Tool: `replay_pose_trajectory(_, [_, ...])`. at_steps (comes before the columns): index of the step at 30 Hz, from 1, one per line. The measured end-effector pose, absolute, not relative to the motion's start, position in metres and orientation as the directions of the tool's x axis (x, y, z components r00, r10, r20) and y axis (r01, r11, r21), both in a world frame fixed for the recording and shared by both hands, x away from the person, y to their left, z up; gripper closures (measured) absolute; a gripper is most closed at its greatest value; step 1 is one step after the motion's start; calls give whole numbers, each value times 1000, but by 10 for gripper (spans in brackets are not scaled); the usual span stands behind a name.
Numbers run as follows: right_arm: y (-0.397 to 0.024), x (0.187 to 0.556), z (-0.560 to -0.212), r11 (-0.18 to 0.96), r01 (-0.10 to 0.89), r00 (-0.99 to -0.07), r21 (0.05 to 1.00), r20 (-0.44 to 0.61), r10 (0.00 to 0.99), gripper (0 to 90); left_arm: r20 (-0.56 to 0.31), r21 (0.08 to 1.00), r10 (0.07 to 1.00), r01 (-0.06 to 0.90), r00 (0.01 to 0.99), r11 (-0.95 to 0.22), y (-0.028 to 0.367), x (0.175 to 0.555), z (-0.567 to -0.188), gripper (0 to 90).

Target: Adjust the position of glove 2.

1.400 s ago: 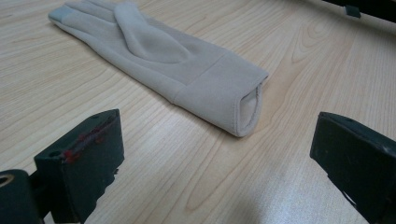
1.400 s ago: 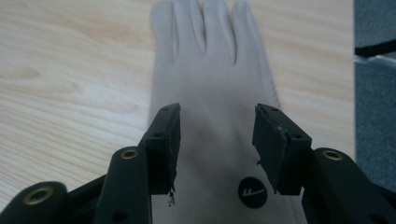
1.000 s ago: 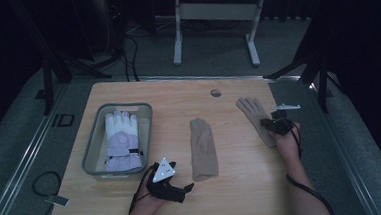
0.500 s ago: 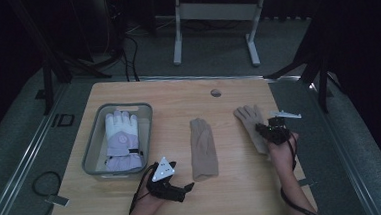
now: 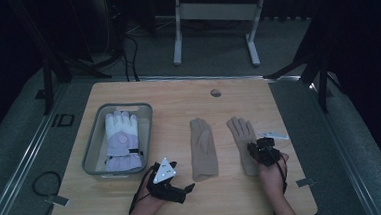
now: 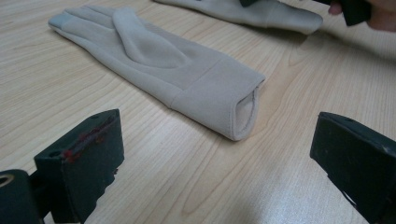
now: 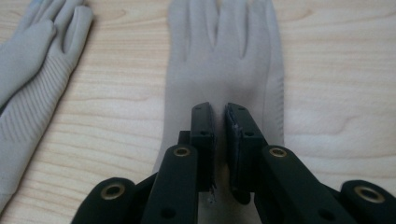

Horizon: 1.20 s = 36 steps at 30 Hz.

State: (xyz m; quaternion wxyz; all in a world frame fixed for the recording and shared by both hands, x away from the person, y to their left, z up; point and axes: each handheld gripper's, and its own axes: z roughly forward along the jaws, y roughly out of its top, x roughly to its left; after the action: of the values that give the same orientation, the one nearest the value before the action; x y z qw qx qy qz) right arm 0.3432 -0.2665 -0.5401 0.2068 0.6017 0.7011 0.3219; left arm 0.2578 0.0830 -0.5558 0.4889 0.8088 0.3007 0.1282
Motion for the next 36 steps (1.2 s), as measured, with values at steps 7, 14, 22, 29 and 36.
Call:
replay_pose_trajectory(7, [-267, 348, -544, 112, 721, -240, 684, 95, 966, 673, -89, 868, 613, 363, 785, -339, 84, 258, -556, 29])
replay_pose_trajectory(14, [-289, 352, -531, 210, 659, -400, 722, 100, 911, 571, -92, 869, 609, 362, 788, -337, 84, 258, -556, 29])
replay_pose_trajectory(22, [-306, 360, -518, 344, 535, -566, 772, 24, 824, 577, -97, 871, 603, 361, 792, -333, 85, 259, -556, 29])
replay_pose_trajectory(29, [-309, 372, -530, 400, 528, -621, 749, 19, 784, 560, -98, 870, 602, 362, 793, -335, 85, 259, -557, 28])
replay_pose_trajectory(36, [-303, 374, -545, 401, 553, -612, 730, 29, 790, 520, -95, 868, 602, 362, 793, -340, 84, 259, -557, 28])
